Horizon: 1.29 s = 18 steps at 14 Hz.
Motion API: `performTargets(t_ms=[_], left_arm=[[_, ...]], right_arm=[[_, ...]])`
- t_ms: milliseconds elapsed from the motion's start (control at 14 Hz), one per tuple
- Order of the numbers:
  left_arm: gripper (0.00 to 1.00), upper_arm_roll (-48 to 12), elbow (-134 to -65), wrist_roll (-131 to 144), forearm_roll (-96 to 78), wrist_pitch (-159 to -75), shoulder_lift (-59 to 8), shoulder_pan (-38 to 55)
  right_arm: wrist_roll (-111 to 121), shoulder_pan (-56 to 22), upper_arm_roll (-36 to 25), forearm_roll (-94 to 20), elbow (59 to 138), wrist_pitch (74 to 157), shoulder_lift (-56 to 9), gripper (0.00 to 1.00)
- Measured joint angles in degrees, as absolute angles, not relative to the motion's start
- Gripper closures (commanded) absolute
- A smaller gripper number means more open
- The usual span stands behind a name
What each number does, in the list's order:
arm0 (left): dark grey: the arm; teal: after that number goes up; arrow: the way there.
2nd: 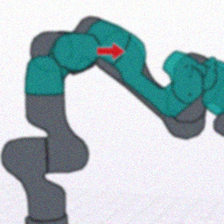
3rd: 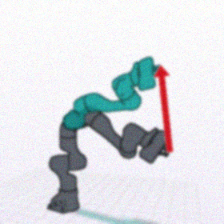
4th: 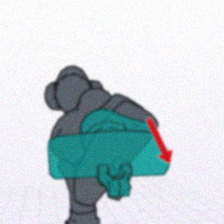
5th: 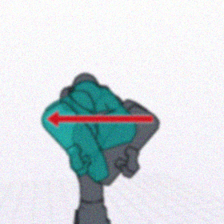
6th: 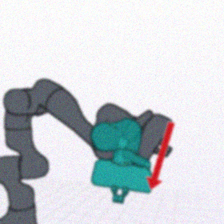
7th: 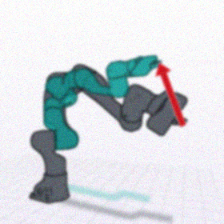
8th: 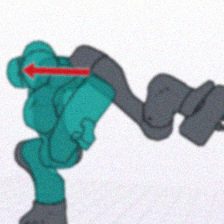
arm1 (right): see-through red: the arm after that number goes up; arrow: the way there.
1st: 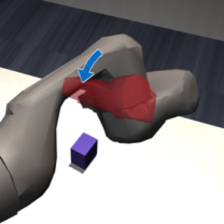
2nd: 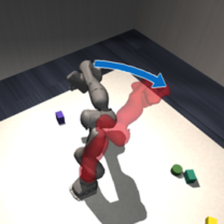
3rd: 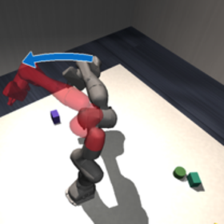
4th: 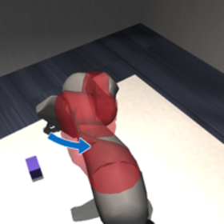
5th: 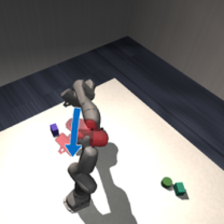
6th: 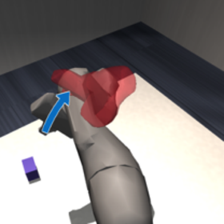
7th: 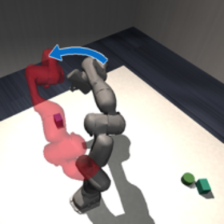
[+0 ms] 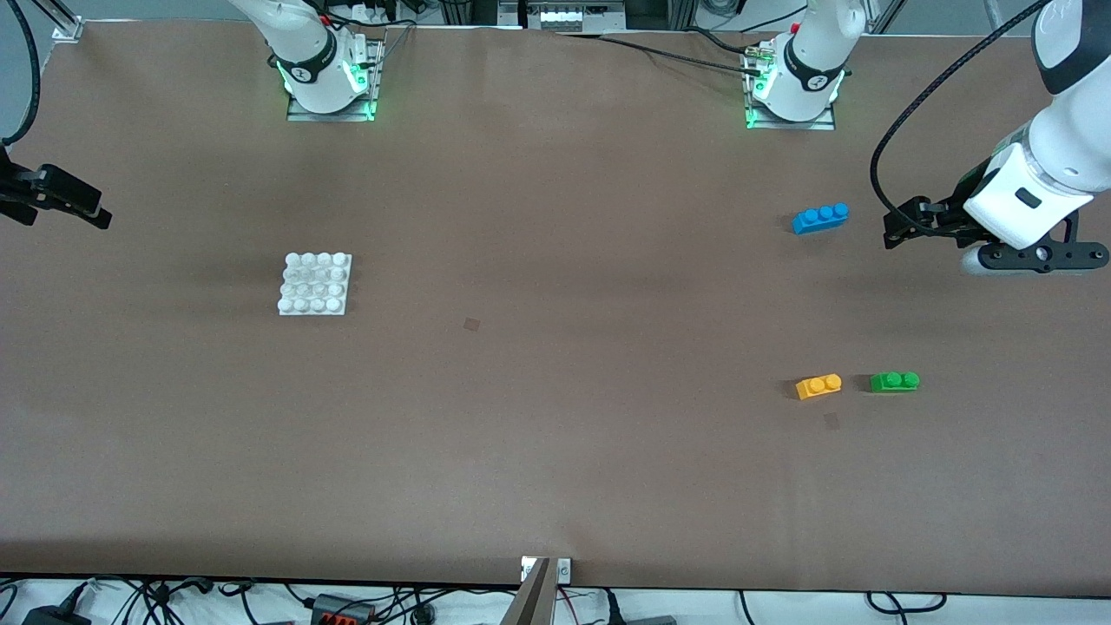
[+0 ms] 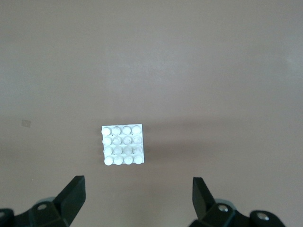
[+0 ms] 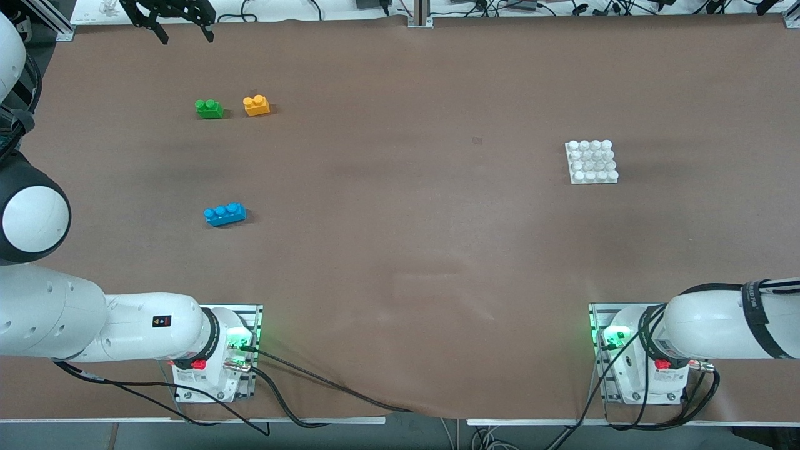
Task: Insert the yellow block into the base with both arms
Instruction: 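Move the right gripper toward the white base plate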
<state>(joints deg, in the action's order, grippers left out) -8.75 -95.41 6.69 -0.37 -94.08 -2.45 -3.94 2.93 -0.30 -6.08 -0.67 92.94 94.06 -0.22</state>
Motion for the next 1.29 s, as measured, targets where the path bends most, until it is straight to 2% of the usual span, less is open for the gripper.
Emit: performTargets(t_ms=[786,1143,1286], left_arm=[[0.00,-8.8,-95.4,6.7,-1.1,-93.9,-2.5,-4.0],[0.00,-8.9,-95.2,6.7,-1.1,-93.9,-2.5,-3.9],[0.00,-8.9,-95.2,6.7,-1.1,-93.9,-2.5,-3.9]], right_arm=[[3.0,-0.3,-6.1,-0.7,93.0,93.4,-1.6,0.00],[3.1,-0.4,-5.9,-0.7,92.9,85.2,-3.7,0.00],[3.1,-0.4,-5.9,-0.7,93.0,84.5,-4.3,0.00]])
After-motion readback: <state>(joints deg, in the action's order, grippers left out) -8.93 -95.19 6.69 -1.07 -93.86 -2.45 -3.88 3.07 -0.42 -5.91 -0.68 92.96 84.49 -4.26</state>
